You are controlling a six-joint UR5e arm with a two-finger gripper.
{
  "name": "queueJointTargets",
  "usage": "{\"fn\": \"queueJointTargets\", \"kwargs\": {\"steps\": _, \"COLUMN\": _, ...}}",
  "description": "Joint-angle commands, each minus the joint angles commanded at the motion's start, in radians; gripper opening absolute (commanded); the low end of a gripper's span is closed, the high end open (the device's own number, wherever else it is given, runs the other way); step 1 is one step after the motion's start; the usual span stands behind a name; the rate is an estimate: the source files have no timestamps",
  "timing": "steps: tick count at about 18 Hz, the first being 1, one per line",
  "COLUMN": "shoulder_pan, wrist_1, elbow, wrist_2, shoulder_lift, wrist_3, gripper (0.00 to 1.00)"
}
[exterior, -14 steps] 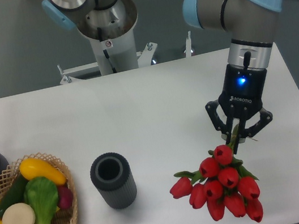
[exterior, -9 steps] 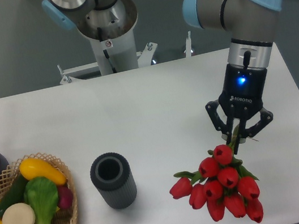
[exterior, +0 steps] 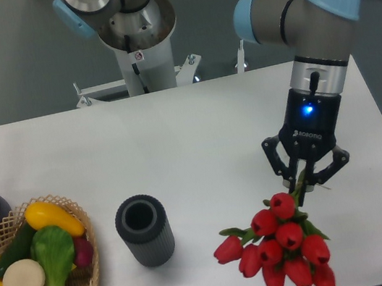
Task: Insert the flowers into the vase
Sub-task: 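Hold the red tulip bunch by the stems in the gripper, then carry the tulips over the black vase, stems pointing down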
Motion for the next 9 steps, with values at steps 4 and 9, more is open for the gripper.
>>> {"fn": "queueJointTargets", "kwargs": {"steps": 4, "shoulder_pan": -0.028, "wrist_1": 0.0, "elbow": 0.0, "wrist_2": -0.093, "shoulder_lift": -0.001, "wrist_3": 0.002, "gripper": 0.2}}
{"fn": "queueJointTargets", "kwargs": {"steps": 9, "shoulder_pan": -0.054, "wrist_1": 0.002, "elbow": -0.031, "wrist_2": -0.277, "shoulder_lift": 0.003, "wrist_3": 0.009, "gripper": 0.2}}
